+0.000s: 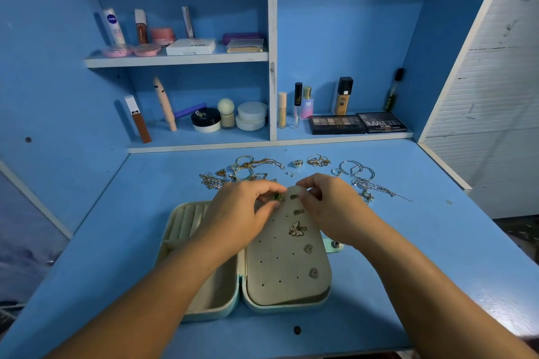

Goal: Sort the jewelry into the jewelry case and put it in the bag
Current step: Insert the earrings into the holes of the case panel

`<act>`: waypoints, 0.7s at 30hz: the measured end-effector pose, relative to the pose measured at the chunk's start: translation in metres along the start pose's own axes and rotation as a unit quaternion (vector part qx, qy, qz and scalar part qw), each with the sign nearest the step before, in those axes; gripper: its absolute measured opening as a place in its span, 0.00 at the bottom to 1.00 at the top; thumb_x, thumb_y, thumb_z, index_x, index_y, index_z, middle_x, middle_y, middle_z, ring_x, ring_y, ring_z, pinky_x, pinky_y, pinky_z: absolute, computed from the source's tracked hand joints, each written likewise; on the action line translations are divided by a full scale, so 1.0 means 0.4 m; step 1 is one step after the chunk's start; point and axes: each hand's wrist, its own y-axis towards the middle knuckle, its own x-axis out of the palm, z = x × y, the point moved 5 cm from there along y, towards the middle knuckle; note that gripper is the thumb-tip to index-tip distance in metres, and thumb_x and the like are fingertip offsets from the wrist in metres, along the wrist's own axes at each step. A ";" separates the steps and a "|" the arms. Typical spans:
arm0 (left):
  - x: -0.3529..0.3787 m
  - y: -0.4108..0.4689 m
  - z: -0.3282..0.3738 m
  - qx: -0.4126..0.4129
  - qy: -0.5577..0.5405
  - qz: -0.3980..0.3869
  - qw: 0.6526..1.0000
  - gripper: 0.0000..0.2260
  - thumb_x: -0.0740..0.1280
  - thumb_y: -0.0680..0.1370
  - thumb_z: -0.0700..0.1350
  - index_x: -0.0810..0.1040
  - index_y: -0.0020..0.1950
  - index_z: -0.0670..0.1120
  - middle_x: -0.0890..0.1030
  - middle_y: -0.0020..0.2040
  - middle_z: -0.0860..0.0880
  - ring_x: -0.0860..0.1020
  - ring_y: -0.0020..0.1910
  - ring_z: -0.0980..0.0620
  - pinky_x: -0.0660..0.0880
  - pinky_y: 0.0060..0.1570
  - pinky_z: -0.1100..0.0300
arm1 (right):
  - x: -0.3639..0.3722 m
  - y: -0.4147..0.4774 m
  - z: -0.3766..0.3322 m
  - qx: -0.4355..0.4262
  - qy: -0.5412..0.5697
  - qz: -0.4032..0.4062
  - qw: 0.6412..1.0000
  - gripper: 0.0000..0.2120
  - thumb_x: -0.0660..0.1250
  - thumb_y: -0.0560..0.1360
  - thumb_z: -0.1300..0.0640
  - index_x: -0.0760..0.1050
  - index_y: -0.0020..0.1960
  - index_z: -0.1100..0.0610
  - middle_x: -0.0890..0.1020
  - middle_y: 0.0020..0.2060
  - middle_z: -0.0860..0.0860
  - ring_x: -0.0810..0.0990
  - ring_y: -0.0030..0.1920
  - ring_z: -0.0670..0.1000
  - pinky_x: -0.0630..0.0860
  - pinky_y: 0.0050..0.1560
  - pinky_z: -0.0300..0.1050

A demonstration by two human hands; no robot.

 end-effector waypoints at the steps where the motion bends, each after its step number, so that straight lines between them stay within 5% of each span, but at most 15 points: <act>1: 0.002 0.001 -0.001 0.009 0.011 0.001 1.000 0.13 0.71 0.75 0.47 0.81 0.58 0.58 0.83 0.49 0.58 0.79 0.49 0.63 0.74 0.51 0.68 | 0.000 0.000 0.001 0.000 0.002 0.000 1.000 0.09 0.59 0.79 0.51 0.73 0.58 0.49 0.81 0.43 0.49 0.78 0.35 0.52 0.78 0.32 0.49; 3: 0.006 0.003 -0.002 0.032 0.035 0.009 0.999 0.12 0.70 0.76 0.46 0.82 0.58 0.57 0.83 0.51 0.57 0.78 0.52 0.57 0.74 0.53 0.62 | 0.001 0.001 0.004 -0.001 -0.001 0.000 1.000 0.10 0.59 0.79 0.52 0.73 0.58 0.49 0.81 0.42 0.50 0.78 0.35 0.51 0.79 0.34 0.51; 7: 0.007 0.004 -0.003 0.031 -0.003 0.027 0.999 0.11 0.71 0.75 0.42 0.84 0.55 0.53 0.81 0.48 0.56 0.77 0.46 0.62 0.68 0.47 0.77 | 0.002 0.004 0.007 -0.009 0.004 0.003 1.000 0.11 0.59 0.79 0.52 0.73 0.61 0.50 0.80 0.44 0.48 0.77 0.34 0.49 0.77 0.34 0.48; 13: 0.008 -0.005 -0.010 -0.023 -0.115 0.045 0.992 0.14 0.74 0.72 0.39 0.82 0.57 0.49 0.83 0.46 0.58 0.79 0.46 0.66 0.69 0.42 0.78 | 0.005 0.011 0.011 -0.019 0.013 0.015 1.000 0.11 0.60 0.79 0.53 0.73 0.60 0.50 0.79 0.44 0.46 0.76 0.35 0.46 0.76 0.34 0.45; 21: 0.009 -0.005 -0.010 0.005 -0.053 0.045 0.998 0.09 0.74 0.73 0.42 0.84 0.52 0.50 0.80 0.42 0.60 0.77 0.45 0.63 0.71 0.45 0.75 | 0.009 0.014 0.018 -0.020 0.021 0.019 0.999 0.13 0.60 0.79 0.53 0.74 0.62 0.50 0.80 0.47 0.47 0.77 0.40 0.46 0.72 0.39 0.41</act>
